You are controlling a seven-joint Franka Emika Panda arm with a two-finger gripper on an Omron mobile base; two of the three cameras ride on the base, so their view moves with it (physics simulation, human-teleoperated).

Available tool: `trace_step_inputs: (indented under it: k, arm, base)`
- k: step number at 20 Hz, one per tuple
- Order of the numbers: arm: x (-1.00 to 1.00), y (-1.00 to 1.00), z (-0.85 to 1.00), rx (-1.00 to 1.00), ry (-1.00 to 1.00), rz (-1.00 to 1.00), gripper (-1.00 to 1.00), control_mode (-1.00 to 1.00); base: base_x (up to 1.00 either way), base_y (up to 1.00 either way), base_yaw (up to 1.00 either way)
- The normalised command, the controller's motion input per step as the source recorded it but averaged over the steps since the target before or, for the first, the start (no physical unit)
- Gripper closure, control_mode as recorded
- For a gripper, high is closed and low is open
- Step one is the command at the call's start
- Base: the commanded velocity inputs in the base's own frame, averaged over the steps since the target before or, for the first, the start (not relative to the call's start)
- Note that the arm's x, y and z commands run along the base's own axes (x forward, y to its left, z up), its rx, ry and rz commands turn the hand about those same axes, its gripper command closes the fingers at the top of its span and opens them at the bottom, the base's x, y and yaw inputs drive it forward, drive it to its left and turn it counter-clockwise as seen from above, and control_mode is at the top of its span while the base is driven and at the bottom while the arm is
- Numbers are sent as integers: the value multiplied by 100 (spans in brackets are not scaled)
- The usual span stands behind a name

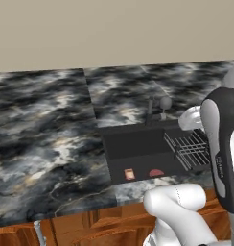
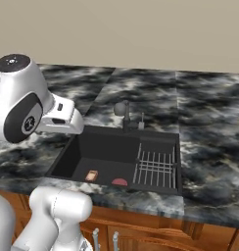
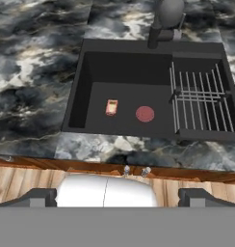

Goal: Pick up the bar soap and sponge from the sink, and place them back in the cabinet, and close the cabinet door.

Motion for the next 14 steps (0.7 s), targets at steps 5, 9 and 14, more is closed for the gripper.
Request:
trace_step_inputs:
  k: [5,9,14]
  arm:
    - [49,17,-36,0,1,0,-100,-100]
    - [41,2,-26,0,3,0,-100,-100]
    - [39,11,-39,0,3,0,-100,-100]
  base:
    - [0,0,0]
    - [0,0,0]
    - [0,0,0]
